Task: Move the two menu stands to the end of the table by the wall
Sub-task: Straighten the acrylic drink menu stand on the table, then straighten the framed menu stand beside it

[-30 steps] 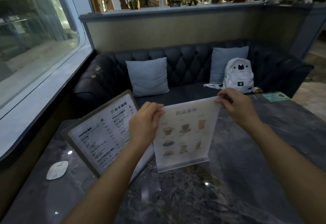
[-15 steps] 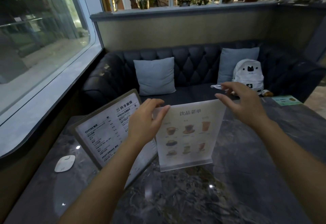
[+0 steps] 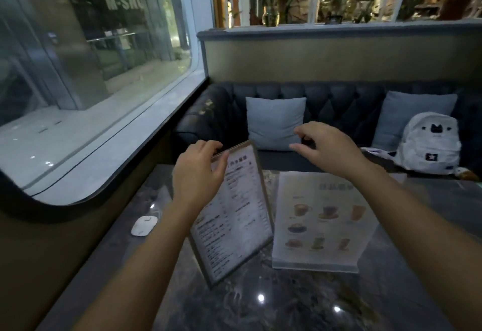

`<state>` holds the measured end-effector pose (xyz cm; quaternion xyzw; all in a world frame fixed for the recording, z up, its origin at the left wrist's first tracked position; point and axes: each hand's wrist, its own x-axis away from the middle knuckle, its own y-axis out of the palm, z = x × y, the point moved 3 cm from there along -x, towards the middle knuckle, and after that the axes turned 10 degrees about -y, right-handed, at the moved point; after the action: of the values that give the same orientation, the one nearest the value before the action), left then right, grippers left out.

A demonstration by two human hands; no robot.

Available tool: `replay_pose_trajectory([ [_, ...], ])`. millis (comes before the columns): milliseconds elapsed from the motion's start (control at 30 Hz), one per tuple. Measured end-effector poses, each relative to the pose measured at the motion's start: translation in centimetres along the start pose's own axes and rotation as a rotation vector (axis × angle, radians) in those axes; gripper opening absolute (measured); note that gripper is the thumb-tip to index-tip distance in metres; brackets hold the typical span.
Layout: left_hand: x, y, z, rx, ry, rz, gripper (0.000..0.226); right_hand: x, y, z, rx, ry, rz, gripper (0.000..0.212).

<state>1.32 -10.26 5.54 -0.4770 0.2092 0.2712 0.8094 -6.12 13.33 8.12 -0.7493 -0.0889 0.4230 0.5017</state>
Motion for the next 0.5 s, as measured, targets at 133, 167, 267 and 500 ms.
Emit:
replay_pose_trajectory([
  [133, 0.1, -1.7, -3.0, -0.095, -0.068, 0.022, 0.024, -3.7, 3.6, -2.0, -0.007, -0.069, -0.194, 0.039],
  [167, 0.2, -2.0, -3.5, -0.093, -0.082, 0.011, 0.024, -4.4, 4.3, -2.3, -0.004, -0.078, -0.238, 0.04],
  [267, 0.8, -2.7, -5.2, -0.097, -0.129, -0.007, 0.025, -6.6, 6.5, -3.4, -0.003, -0.115, -0.331, 0.043],
  [500, 0.8, -2.6, -7.6, -0.056, -0.282, -0.13, 0.024, -8.8, 9.1, -3.6, -0.015, -0.067, -0.441, 0.033],
])
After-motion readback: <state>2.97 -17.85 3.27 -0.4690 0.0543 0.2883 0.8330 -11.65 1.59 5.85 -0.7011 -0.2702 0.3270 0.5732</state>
